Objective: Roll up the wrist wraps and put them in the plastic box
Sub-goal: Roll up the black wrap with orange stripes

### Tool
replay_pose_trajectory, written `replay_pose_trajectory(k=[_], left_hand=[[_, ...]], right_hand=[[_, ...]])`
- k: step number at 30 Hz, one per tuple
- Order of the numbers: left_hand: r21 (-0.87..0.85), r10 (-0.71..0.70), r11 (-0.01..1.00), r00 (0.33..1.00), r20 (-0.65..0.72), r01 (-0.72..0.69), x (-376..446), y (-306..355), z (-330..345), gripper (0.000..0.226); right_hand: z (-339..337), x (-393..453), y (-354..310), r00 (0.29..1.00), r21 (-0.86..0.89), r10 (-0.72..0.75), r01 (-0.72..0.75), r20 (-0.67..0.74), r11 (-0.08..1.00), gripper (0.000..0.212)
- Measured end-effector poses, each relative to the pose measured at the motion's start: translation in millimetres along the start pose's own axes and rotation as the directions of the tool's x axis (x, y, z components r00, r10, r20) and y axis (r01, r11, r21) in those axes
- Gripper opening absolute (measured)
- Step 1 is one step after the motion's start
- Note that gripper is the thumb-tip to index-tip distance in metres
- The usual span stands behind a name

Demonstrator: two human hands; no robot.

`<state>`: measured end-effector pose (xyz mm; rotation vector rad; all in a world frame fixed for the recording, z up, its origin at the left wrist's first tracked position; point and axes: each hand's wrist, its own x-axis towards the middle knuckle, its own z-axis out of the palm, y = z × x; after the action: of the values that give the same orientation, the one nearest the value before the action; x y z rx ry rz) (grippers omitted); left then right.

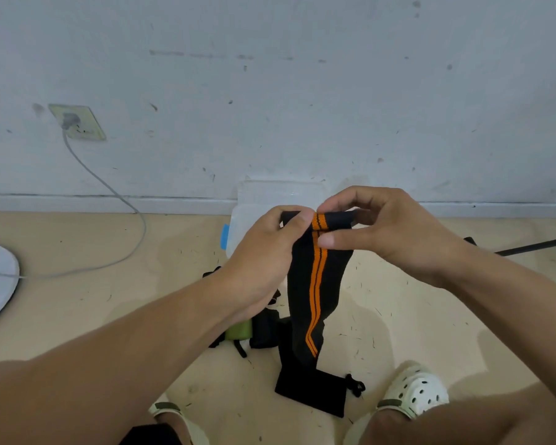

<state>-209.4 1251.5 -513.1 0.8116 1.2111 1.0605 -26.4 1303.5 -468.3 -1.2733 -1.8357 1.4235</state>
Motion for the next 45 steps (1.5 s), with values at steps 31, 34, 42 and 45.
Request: replay_pose_trajectory(k=[31, 34, 42, 45], left_hand=[[-0.032, -0.048, 0.998, 0.999, 0.013, 0.049, -10, -8, -6, 0.012], [0.097, -0.018, 0.995, 1.0, -0.023, 0.02, -9, -8, -5, 0.013], [0.094, -0.072, 0.993, 0.997, 0.041, 0.068, -4, -5, 1, 0.053], [0.034, -0.116, 0.993, 0.99, 0.076, 0.114, -3, -3, 1, 0.058]], right_hand=[[27, -11, 18, 0.961, -0.384, 0.161, -0.064, 0.223, 0.921, 0.089], [25, -9, 18, 0.985, -0.392, 0.042, 0.029, 0.17, 0.919, 0.039], [11, 3, 12, 0.986, -0.116, -0.166, 0.161, -0.032, 0.98, 0.014], [17, 2, 16, 0.974, -0.114, -0.213, 0.203, -0.082, 0.973, 0.017]])
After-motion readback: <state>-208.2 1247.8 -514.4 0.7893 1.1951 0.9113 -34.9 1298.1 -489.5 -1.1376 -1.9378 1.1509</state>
